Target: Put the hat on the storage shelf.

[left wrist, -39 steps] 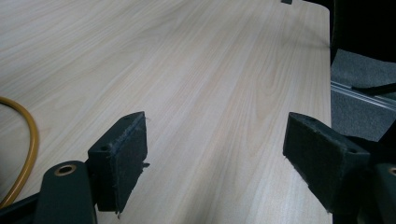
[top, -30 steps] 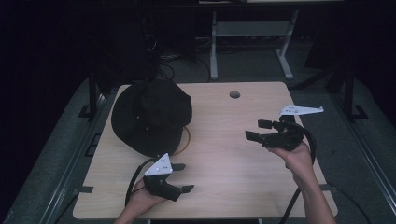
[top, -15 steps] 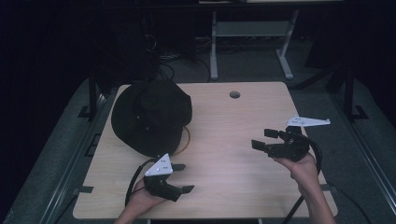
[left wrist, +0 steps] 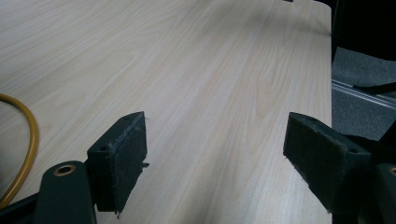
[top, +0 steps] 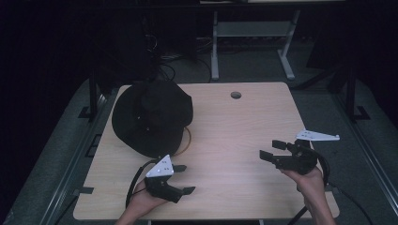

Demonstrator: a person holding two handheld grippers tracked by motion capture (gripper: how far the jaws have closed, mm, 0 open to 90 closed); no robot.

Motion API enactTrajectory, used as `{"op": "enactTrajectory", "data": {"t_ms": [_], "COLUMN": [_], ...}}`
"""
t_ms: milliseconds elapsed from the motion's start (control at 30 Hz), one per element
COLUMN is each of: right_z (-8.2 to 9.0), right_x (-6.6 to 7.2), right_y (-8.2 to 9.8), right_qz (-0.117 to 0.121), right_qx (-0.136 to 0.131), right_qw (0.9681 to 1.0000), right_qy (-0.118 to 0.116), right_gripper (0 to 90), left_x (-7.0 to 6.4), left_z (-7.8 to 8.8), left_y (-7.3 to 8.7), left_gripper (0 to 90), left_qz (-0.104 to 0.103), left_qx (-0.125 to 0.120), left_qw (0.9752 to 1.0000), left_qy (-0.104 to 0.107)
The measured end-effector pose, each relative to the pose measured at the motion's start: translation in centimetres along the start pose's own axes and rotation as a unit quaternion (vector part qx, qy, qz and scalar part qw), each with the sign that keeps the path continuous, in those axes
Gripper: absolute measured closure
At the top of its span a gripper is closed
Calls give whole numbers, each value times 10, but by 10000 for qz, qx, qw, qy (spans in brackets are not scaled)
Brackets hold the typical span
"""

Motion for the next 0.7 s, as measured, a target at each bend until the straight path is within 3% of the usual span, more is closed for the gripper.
{"op": "enactTrajectory", "data": {"t_ms": [700], "right_z": [23], "right_x": [-14], "right_y": [50], "right_qz": [-233], "right_qx": [12], "right_qw": [9993], "right_qy": [295], "right_gripper": [161], "left_x": [2], "left_z": [5], "left_y": [-1], "left_gripper": [209], "left_qz": [37], "left_qx": [-52], "left_qw": [9999], "left_qy": [-95]}}
Point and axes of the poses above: each handheld gripper's, and its own axes: z roughly backward along the jaws, y roughly out of its underside, x roughly to its left, the point moved 7 cm from there along -z, roughly forward along the jaws, and after that the axes turned 6 degrees about -x, right-handed, at the moved point
